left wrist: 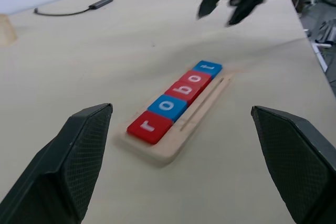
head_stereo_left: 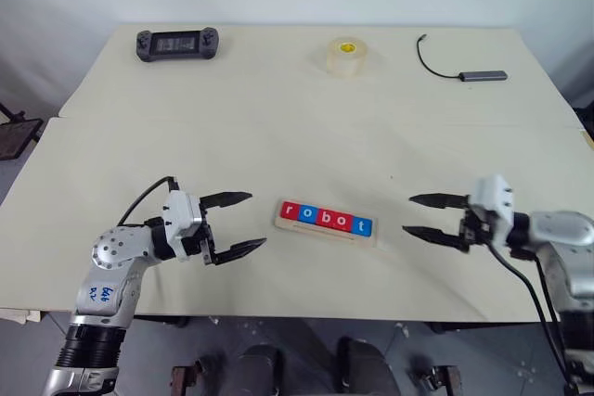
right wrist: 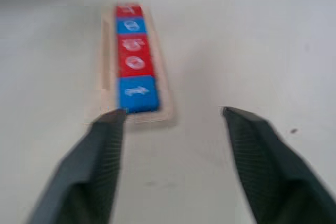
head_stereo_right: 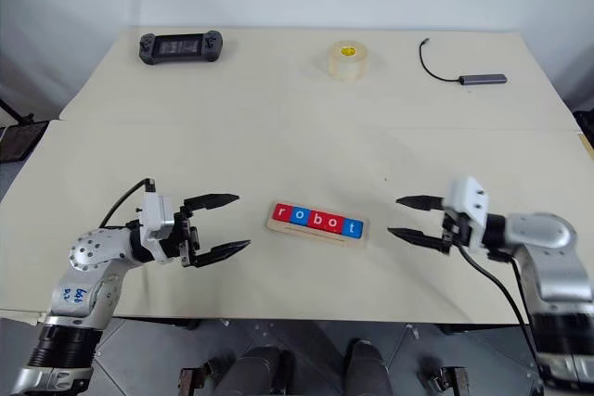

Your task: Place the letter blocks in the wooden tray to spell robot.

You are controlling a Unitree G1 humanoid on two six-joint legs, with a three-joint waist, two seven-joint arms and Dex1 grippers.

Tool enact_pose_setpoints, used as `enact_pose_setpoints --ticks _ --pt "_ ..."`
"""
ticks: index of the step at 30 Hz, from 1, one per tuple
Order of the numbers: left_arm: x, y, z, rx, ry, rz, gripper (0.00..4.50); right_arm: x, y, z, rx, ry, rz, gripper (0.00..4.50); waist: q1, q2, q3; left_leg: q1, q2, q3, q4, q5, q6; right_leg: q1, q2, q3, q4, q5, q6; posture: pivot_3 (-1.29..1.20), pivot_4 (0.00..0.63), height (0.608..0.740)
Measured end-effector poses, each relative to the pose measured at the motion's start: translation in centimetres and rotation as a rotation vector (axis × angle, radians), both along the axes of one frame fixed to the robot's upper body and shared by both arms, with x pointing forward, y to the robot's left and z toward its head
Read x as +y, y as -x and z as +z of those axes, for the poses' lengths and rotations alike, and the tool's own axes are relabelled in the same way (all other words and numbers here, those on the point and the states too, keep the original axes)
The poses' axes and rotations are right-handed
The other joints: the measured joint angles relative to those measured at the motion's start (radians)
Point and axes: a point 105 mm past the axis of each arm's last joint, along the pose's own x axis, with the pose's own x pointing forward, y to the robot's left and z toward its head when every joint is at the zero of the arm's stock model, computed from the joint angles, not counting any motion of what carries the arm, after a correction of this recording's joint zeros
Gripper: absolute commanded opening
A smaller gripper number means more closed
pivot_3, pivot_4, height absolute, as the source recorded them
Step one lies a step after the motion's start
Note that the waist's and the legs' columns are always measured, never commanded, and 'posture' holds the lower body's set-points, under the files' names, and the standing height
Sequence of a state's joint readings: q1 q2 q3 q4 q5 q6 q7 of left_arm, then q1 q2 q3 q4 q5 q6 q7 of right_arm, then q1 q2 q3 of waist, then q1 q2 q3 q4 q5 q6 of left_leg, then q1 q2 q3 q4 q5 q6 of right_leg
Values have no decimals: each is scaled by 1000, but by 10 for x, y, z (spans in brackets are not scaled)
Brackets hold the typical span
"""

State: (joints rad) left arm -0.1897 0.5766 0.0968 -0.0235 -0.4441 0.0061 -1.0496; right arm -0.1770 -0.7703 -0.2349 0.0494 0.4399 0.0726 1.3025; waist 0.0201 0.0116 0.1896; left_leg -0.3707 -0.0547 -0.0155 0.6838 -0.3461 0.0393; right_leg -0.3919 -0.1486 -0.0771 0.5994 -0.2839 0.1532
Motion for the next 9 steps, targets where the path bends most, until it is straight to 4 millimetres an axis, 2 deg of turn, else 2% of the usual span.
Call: enact_pose_setpoints --ticks 2,9 --pt "8 -3 1 8 -4 39 4500 -9 5 1 -8 -28 -41 4492 0 0 0 1 0 1 0 0 0 0 0 1 1 0 0 0 150 740" --pt "18 -8 -1 15 -7 97 4500 -13 2 11 -73 -76 -105 4492 2 0 0 1 0 1 0 0 0 0 0 1 1 0 0 0 150 740"
